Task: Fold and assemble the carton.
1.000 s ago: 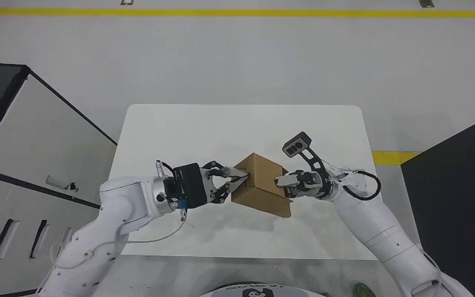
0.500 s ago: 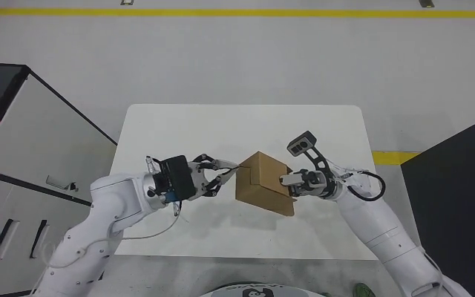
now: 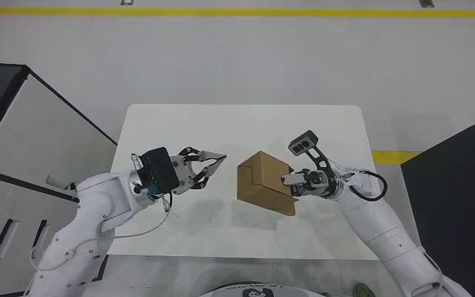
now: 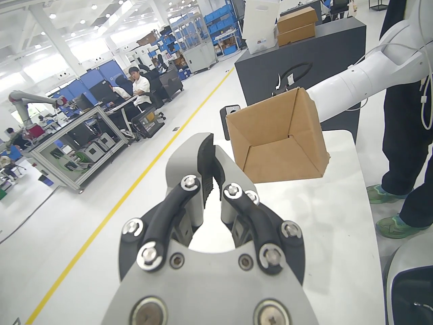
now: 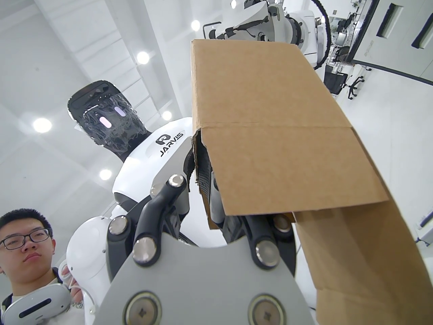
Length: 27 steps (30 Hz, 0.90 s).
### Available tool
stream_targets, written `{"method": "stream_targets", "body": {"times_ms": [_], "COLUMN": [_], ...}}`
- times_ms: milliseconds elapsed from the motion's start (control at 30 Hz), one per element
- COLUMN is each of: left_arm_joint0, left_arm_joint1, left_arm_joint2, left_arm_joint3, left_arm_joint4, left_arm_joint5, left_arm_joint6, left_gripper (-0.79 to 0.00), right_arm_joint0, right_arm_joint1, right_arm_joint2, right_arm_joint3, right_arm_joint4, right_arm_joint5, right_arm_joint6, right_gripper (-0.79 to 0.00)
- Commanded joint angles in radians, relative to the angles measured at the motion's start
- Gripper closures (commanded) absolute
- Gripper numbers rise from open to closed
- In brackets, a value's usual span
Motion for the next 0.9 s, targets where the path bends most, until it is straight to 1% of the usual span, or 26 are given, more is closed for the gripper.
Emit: {"method": "stream_targets", "body": {"times_ms": [0,200,400,667,867], "left_arm_joint0": [0.001,0.012,0.034,0.054,0.056], "left_arm_joint1": [-0.001,0.000,0.002,0.002,0.003], "left_arm_joint2": [-0.001,-0.045,-0.087,-0.106,-0.128], "left_arm_joint3": [-0.001,0.016,0.017,0.017,0.026], "left_arm_joint4": [-0.004,-0.074,-0.109,-0.123,-0.146], "left_arm_joint5": [0.013,0.009,-0.008,-0.024,-0.047], "left_arm_joint6": [-0.008,-0.003,0.001,0.005,0.013], "left_gripper": [0.000,0.000,0.000,0.000,0.000], "right_arm_joint0": [0.001,0.005,0.010,0.023,0.041], "right_arm_joint1": [-0.001,0.004,0.009,0.015,0.021], "right_arm_joint2": [0.006,0.016,0.011,-0.011,-0.037], "right_arm_joint3": [-0.008,-0.046,-0.055,-0.066,-0.080], "right_arm_joint4": [-0.001,-0.012,0.021,0.112,0.148], "right_arm_joint5": [-0.014,-0.014,-0.014,-0.014,-0.014], "right_arm_joint6": [0.027,0.027,0.027,0.027,0.027], "right_gripper": [0.000,0.000,0.000,0.000,0.000]}}
